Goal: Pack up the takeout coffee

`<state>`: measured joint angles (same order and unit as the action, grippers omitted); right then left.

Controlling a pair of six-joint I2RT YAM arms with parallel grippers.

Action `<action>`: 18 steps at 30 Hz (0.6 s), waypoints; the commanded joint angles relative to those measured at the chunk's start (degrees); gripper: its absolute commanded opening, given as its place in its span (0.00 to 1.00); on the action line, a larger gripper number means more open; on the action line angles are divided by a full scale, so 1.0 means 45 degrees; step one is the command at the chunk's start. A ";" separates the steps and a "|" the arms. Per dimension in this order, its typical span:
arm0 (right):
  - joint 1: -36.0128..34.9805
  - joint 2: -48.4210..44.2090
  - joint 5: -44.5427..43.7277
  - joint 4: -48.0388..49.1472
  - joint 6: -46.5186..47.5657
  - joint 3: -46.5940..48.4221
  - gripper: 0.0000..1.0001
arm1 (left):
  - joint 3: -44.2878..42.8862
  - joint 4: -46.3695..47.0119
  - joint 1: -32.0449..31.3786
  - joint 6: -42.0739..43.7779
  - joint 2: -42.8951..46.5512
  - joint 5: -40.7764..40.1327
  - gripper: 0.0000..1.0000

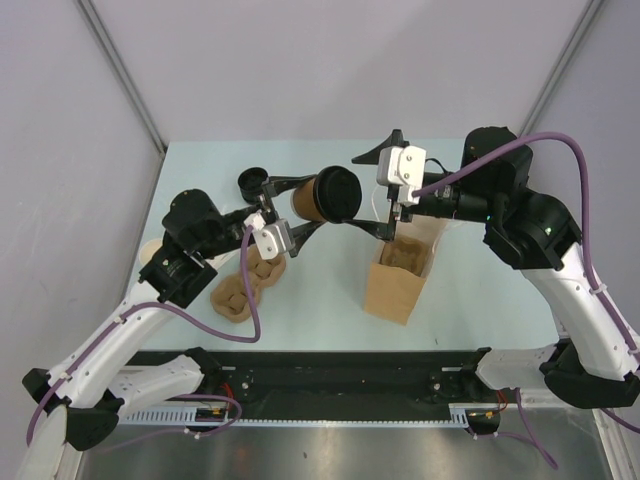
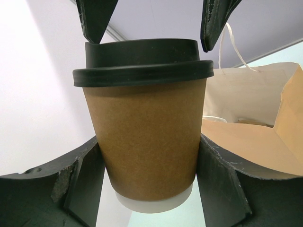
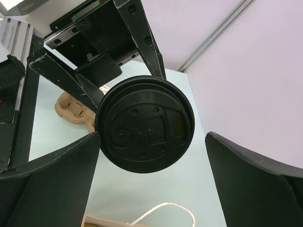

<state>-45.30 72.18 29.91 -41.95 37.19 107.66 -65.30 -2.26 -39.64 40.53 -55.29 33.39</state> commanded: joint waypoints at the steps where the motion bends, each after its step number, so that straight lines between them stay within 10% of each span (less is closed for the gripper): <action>1: -0.0090 -0.0064 0.0208 0.0202 0.0232 0.0178 0.97 | 0.0038 0.0366 -0.0117 -0.0004 0.0138 0.0471 0.69; 18: -0.0168 0.0424 0.0697 -0.0755 0.0446 0.0686 0.77 | 0.0213 0.0385 -0.0254 -0.0062 0.0157 0.0471 0.69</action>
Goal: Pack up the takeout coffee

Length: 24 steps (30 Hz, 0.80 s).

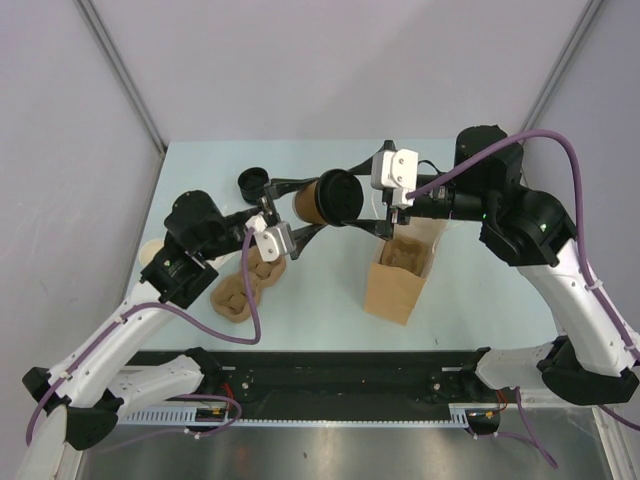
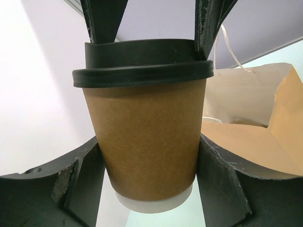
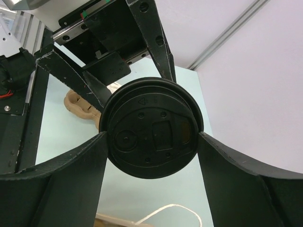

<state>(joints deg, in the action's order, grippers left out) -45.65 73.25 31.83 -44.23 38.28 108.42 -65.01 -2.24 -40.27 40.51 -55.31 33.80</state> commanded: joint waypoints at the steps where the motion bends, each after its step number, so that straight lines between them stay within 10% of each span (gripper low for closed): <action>1: -0.0148 0.0186 0.0192 -0.0269 0.0223 0.0516 0.81 | 0.0170 0.0400 -0.0133 -0.0077 0.0162 0.0379 0.70; 9: -0.0227 0.0401 -0.0043 -0.0542 0.0399 0.0788 0.67 | 0.0268 0.0400 -0.0113 0.0001 0.0240 0.0282 0.70; 24: 0.0729 0.0596 0.0190 -0.0855 -0.0225 0.1180 0.53 | 0.1847 -0.1238 0.0667 0.0548 0.1936 -0.1280 1.00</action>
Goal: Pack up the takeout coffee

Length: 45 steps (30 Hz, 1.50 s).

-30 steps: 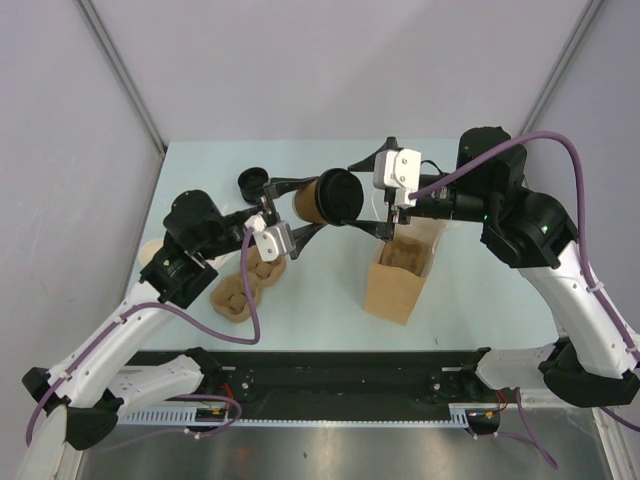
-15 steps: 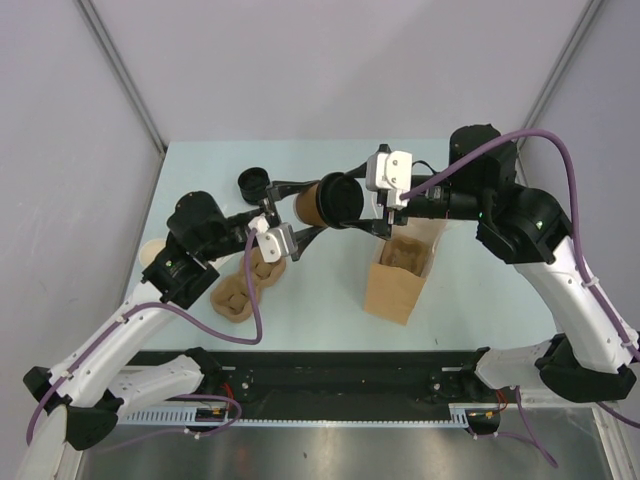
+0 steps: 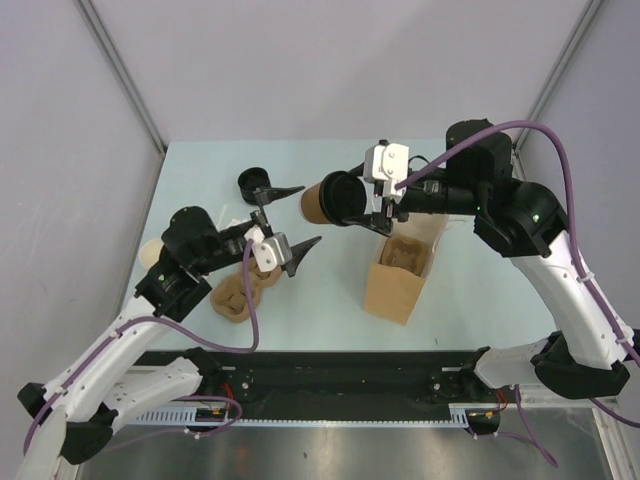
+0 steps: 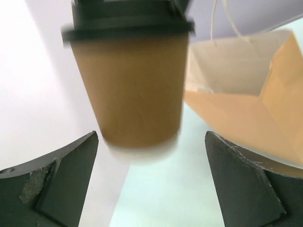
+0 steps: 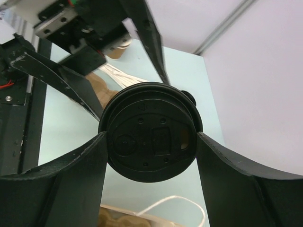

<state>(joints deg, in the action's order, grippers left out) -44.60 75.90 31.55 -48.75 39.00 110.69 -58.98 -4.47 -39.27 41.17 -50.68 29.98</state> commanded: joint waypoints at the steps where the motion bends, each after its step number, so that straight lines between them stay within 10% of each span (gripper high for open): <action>1: 0.0826 0.0009 0.0312 0.0150 -0.0502 0.0713 0.53 | 0.0606 -0.1228 0.0580 0.0383 0.1084 -0.0508 0.99; 14: -0.0612 0.3501 -0.3546 -0.0688 0.0042 0.2449 0.50 | -0.0154 -0.1760 0.8039 -0.7701 0.0715 -0.0743 0.99; 29: -0.1437 0.8502 -0.5526 -0.0437 -0.0931 0.2786 0.45 | 0.0314 -0.0921 0.9779 -1.0026 0.0070 -0.0685 0.99; 45: -0.0578 0.9482 -0.4297 0.2433 -0.2203 0.0306 0.49 | 0.0022 -0.0178 1.0835 -1.1511 -0.0847 -0.0079 1.00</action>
<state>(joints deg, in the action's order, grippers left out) -48.10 118.63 9.87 -44.25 30.11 114.15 -56.60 -7.44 8.78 -8.58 -52.77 28.58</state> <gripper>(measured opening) 0.729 0.995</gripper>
